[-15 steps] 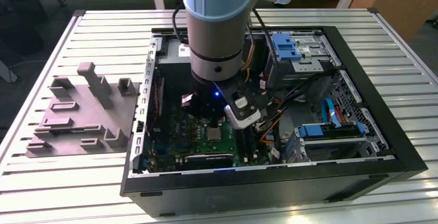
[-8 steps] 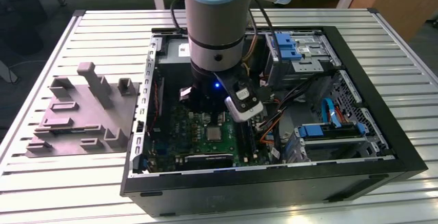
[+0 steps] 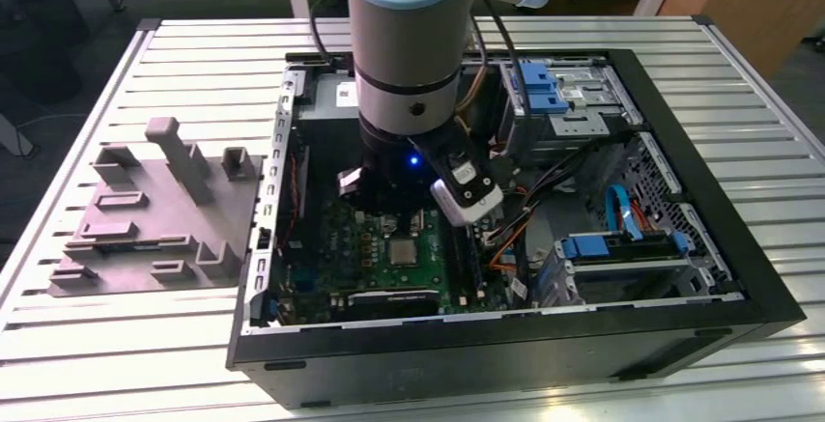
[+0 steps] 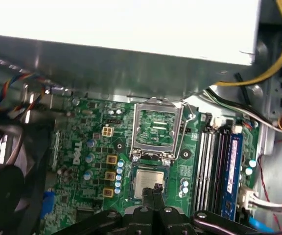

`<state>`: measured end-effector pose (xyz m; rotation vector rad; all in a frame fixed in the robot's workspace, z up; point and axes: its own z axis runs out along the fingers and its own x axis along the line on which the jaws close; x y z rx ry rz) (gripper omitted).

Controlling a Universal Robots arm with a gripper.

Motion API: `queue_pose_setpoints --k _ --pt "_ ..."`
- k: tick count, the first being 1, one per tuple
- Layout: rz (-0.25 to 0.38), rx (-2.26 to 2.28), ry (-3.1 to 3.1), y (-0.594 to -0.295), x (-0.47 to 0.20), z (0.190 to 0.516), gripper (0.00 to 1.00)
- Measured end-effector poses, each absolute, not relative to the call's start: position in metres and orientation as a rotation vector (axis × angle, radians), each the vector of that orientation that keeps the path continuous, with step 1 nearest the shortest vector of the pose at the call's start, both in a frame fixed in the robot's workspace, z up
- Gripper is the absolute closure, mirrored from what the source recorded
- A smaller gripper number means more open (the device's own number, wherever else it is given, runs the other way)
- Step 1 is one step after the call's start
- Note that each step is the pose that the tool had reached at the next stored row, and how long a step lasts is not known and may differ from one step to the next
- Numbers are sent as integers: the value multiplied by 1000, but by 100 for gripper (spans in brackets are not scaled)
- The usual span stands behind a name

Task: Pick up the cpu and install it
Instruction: 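Close the cpu cover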

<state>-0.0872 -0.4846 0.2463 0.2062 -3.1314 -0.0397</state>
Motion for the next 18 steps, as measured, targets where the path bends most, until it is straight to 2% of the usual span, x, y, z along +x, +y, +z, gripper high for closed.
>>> queue_pose_setpoints --k 18 --pt "-40 513 -3099 -487 -88 244 89"
